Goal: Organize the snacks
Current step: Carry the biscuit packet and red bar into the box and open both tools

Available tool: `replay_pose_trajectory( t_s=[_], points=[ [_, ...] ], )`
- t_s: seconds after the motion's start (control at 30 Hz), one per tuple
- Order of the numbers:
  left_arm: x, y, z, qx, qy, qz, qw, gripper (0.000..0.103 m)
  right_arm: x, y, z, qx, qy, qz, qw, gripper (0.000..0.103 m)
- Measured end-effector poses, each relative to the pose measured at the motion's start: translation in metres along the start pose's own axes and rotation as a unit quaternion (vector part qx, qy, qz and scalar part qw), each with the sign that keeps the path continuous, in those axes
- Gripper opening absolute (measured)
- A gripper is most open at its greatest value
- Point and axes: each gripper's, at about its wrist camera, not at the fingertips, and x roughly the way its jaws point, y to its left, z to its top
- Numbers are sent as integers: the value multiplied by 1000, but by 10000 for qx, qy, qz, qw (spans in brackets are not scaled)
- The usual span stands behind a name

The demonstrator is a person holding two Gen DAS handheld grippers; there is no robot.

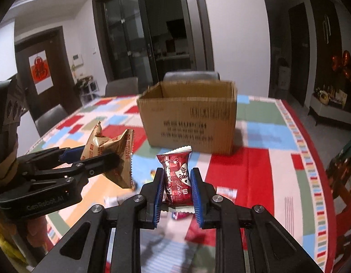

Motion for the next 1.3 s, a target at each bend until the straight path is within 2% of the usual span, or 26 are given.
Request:
replay_pose_trajectory(
  t_s=[0.23,0.47,0.7,0.93,1.1,1.3],
  points=[
    [-10,4,42,194,-452,171,9986,47,-2,-4,40,30,-414,-33,9991,24],
    [-5,14,82,259,-578,196,9978,47,14,-12,82,124,-441,93,9989,24],
    [17,23,116,318,-389,187,9986,47,36,-21,116,73,-325,48,9994,24],
    [54,34,145,213,-32,45,9998,47,71,-36,149,37,21,46,10000,24],
    [87,44,155,38,264,-5,9996,47,100,-46,164,31,238,-72,9997,24],
    [121,54,169,-38,445,-23,9990,48,130,-54,176,93,472,-89,9988,24]
  ],
)
